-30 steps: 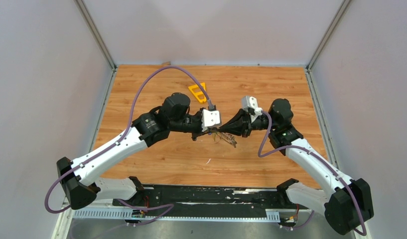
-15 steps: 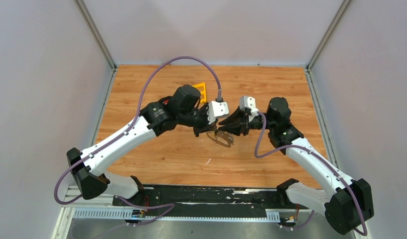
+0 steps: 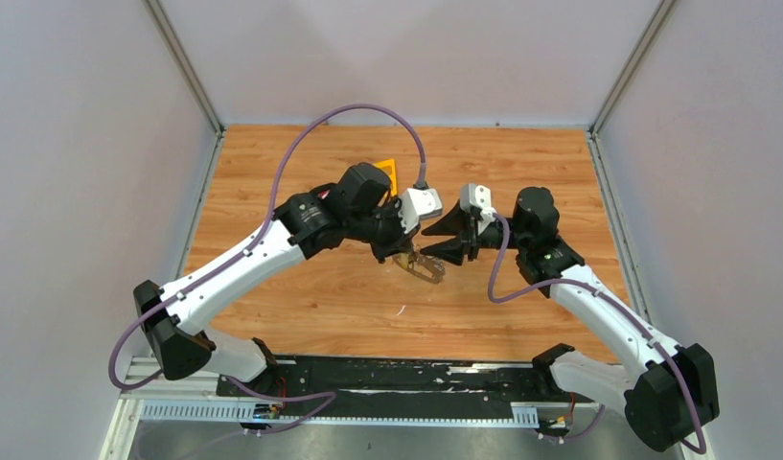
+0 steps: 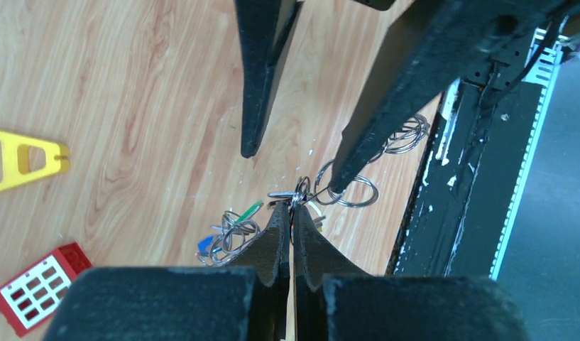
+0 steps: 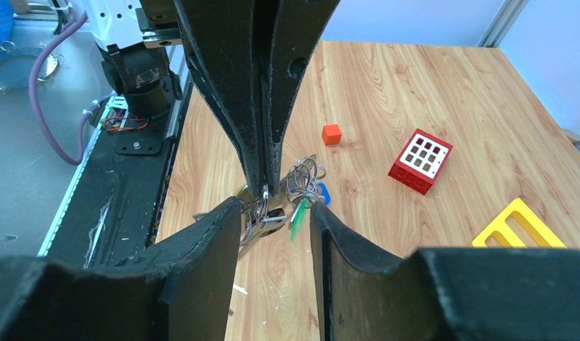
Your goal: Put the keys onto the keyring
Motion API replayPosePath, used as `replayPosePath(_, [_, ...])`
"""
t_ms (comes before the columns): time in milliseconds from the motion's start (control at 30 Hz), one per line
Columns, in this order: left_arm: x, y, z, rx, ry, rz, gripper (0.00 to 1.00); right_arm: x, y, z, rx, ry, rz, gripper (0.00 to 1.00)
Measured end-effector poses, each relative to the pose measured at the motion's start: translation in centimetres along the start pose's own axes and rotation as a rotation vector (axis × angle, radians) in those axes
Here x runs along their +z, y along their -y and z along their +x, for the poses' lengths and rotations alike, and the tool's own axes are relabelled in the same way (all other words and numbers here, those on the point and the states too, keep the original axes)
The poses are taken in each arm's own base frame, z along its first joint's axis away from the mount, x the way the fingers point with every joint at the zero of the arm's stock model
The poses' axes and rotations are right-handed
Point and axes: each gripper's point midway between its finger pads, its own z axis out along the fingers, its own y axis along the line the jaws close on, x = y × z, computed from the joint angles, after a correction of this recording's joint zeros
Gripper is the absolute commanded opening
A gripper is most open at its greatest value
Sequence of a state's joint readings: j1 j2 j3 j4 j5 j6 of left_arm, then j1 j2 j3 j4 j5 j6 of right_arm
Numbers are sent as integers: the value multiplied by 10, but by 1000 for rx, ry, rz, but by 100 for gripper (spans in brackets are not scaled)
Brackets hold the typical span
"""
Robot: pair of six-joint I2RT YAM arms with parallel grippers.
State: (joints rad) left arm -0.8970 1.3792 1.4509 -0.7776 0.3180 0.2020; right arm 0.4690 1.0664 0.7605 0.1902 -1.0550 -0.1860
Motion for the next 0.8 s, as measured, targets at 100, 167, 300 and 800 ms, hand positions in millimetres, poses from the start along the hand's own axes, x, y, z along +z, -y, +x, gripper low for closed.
replayPosePath(100, [4,-7,3,-38,-26,-36,0,0,2,2,7,-8,14,45])
replayPosePath(167, [7,-12,5,-58,-39,-59,0,-1,3,3,14,-18,22,46])
replayPosePath(300, [8,-16,7,-86,-46,-84,0,-2,7,2,15,-34,44,50])
replayPosePath(800, [3,-16,-1,-85,1,-98,0,-4,10,10,-5,-67,64,62])
